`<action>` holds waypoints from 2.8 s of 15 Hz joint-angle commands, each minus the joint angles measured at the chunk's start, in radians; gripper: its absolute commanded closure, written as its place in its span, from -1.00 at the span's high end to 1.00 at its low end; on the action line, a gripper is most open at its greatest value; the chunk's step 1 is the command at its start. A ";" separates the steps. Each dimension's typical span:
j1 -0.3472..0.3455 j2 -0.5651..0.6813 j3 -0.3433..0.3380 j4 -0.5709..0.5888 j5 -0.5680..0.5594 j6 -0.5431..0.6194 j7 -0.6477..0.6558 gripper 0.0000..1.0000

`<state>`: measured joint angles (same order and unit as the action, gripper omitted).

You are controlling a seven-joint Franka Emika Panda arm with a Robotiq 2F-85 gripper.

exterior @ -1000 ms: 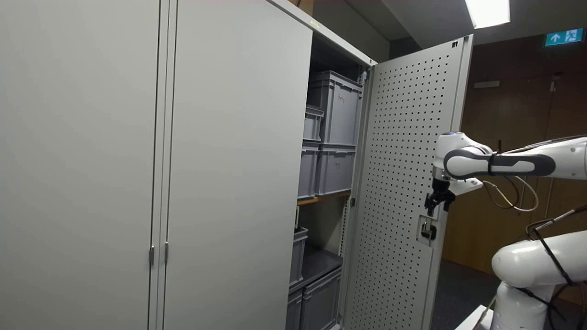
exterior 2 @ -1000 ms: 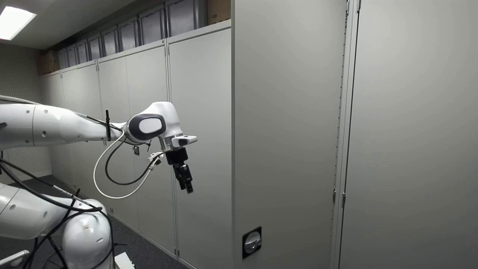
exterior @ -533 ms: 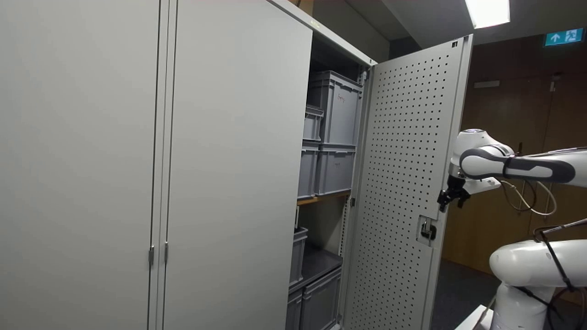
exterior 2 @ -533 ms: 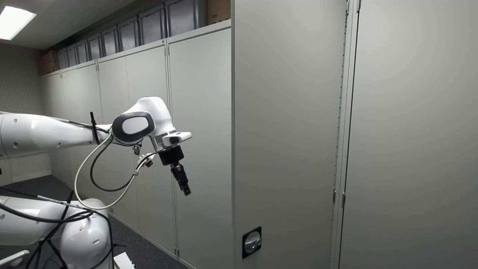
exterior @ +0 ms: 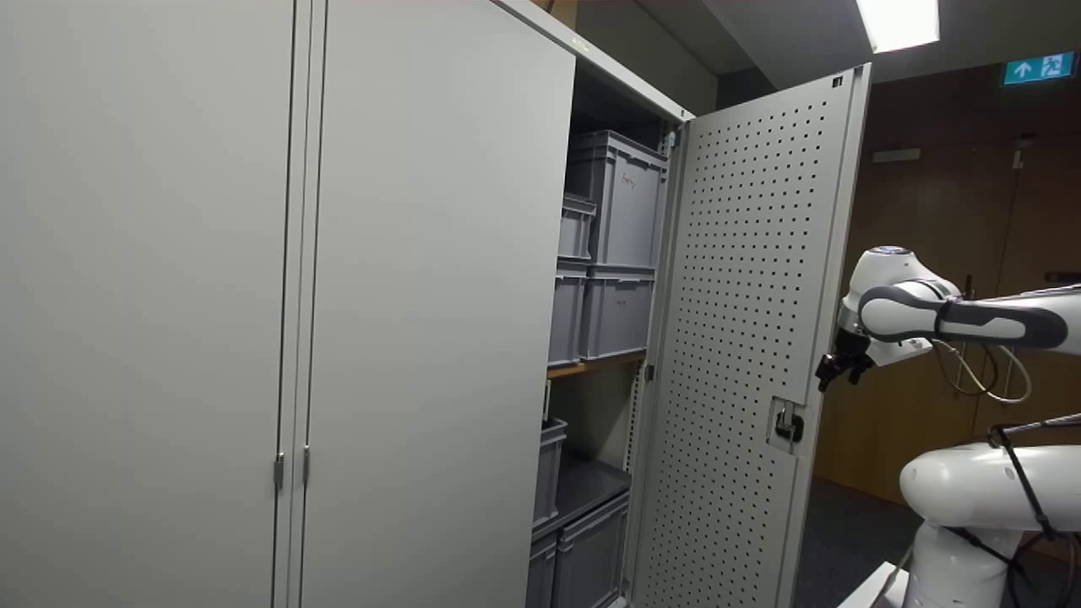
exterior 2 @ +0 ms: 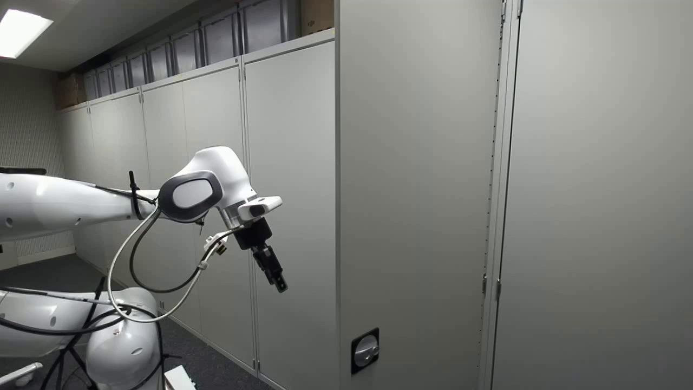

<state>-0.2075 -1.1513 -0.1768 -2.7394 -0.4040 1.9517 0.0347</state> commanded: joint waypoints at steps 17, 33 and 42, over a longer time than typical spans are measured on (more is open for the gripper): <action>-0.178 0.110 -0.107 -0.038 -0.151 0.349 -0.108 1.00; -0.218 0.194 -0.156 -0.028 -0.139 0.624 -0.218 1.00; -0.171 0.243 -0.195 -0.019 -0.079 0.740 -0.331 1.00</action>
<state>-0.4079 -0.9402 -0.3511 -2.7768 -0.5238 2.6384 -0.2315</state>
